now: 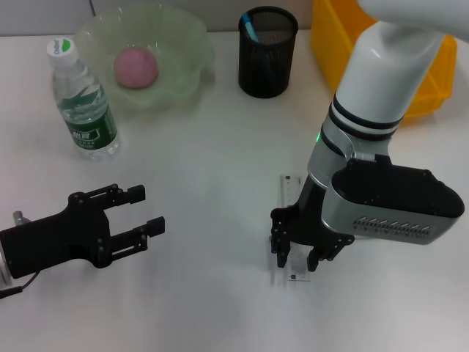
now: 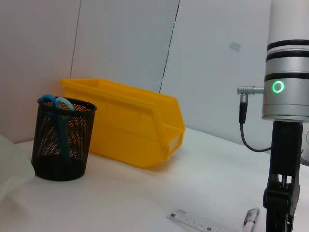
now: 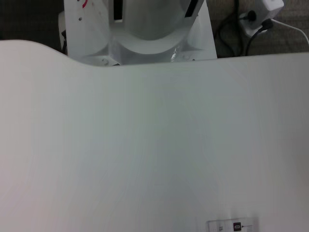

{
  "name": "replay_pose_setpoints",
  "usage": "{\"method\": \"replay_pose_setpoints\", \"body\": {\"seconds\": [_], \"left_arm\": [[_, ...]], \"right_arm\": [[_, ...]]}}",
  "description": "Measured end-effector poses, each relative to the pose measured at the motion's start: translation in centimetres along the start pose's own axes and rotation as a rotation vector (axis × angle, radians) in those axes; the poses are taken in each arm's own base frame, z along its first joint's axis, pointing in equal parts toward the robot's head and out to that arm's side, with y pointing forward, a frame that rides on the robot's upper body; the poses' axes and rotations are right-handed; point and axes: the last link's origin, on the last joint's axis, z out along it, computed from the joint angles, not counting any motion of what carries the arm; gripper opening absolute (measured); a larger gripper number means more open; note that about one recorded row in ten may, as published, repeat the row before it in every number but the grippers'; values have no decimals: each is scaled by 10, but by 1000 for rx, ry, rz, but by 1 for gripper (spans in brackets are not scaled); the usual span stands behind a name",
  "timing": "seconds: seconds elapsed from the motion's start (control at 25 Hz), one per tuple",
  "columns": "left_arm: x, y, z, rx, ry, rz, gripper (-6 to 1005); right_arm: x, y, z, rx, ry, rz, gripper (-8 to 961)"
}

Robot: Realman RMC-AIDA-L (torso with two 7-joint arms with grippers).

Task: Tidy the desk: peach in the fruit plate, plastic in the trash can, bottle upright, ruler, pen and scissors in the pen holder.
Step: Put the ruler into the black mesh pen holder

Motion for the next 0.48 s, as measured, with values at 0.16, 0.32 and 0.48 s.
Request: {"method": "replay_pose_setpoints", "body": {"seconds": [0.16,0.32,0.48], "left_arm": [[0,-1,-1,3,0,0,666],[-1,-1,-3,12,-1,-3,666],[1,-3,-4,22,5,-14,666]], "right_arm": [[-1,-2,-2,14,11,7,399],[-5,0,-12,56,25,37,391],[-5,4,-39,125,35,129,388]]}}
